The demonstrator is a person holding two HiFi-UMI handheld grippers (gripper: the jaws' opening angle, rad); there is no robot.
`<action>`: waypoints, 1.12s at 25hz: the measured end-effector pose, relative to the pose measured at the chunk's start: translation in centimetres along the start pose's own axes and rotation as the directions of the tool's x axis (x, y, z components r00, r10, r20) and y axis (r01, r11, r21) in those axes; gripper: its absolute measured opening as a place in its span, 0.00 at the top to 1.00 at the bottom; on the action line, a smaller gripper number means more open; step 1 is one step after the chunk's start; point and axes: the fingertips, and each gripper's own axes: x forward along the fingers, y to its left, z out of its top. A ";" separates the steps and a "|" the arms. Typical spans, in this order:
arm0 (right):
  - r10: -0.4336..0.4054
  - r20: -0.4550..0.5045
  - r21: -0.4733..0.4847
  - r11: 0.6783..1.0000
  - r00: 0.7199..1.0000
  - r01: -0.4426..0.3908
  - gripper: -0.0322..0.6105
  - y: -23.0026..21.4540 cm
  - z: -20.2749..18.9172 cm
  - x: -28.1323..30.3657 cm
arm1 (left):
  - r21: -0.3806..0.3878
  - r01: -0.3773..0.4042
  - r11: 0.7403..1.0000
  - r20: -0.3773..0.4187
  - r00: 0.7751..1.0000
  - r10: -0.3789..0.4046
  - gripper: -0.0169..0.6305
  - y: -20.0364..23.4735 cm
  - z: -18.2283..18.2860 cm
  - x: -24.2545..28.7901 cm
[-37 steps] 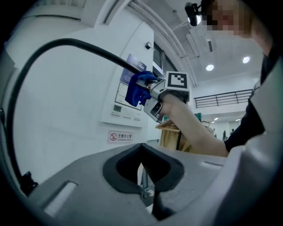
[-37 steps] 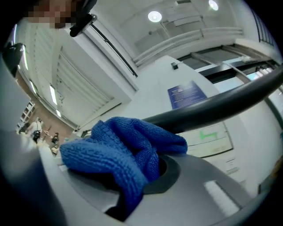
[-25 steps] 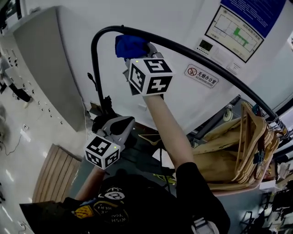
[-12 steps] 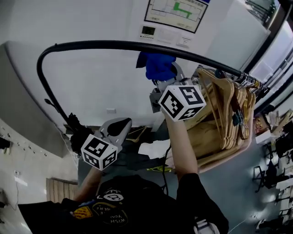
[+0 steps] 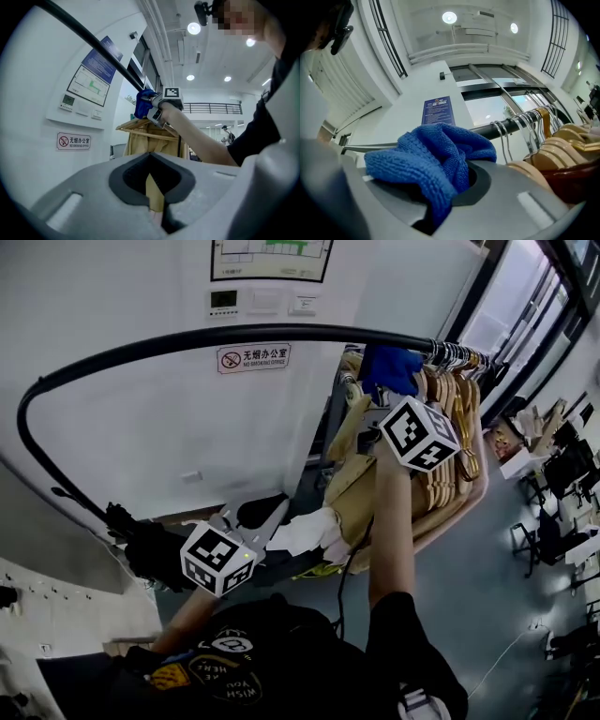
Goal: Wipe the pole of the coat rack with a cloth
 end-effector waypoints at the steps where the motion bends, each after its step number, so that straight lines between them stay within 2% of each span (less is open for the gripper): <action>1: 0.013 0.001 -0.008 1.000 1.000 -0.013 0.91 0.9 -0.2 0.1 | -0.001 -0.012 1.000 0.001 1.000 0.012 0.97 0.2 0.0 -0.2; 4: 0.132 -0.018 -0.044 0.990 0.991 -0.132 0.91 6.3 -1.3 1.0 | -0.004 -0.077 0.997 0.013 0.997 0.077 0.97 1.5 0.0 -1.4; 7: 0.280 -0.038 -0.032 0.959 0.959 -0.282 0.91 13.5 -2.9 2.1 | -0.014 -0.169 0.986 0.023 0.985 0.169 0.97 3.1 -0.1 -3.5; 9: 0.400 -0.045 -0.005 0.916 0.915 -0.401 0.91 18.8 -4.1 2.7 | -0.025 -0.239 0.971 0.032 0.970 0.239 0.97 4.1 -0.2 -5.4; 11: 0.514 -0.053 0.016 0.858 0.856 -0.514 0.91 24.2 -5.1 2.9 | -0.036 -0.312 0.949 0.041 0.949 0.313 0.97 5.0 -0.3 -7.6; 14: 0.651 -0.065 0.053 0.759 0.756 -0.649 0.91 32.3 -6.7 3.2 | -0.056 -0.434 0.899 0.056 0.898 0.436 0.97 6.5 -0.5 -11.6; 16: 0.719 -0.062 0.097 0.695 0.692 -0.713 0.91 37.3 -7.7 3.5 | -0.073 -0.514 0.855 0.067 0.853 0.518 0.97 7.2 -0.8 -14.6; 18: 0.773 -0.057 0.150 0.633 0.632 -0.760 0.91 42.1 -8.6 3.7 | -0.094 -0.591 0.801 0.074 0.798 0.598 0.97 7.8 -1.0 -17.9; 20: 0.805 -0.063 0.193 0.590 0.590 -0.784 0.91 46.3 -9.3 4.1 | -0.114 -0.649 0.752 0.074 0.749 0.658 0.97 8.2 -1.1 -20.9; 22: 0.818 -0.076 0.210 0.572 0.570 -0.793 0.91 49.6 -9.8 4.6 | -0.124 -0.678 0.725 0.071 0.722 0.688 0.97 8.4 -1.0 -22.7; 25: 0.837 -0.088 0.202 0.546 0.540 -0.813 0.91 52.4 -10.2 5.1 | -0.129 -0.686 0.717 0.073 0.714 0.696 0.97 8.7 -0.5 -23.5; 28: 0.851 -0.092 0.192 0.525 0.517 -0.829 0.91 51.2 -10.0 4.5 | -0.128 -0.654 0.745 0.082 0.742 0.665 0.97 8.7 -0.4 -22.3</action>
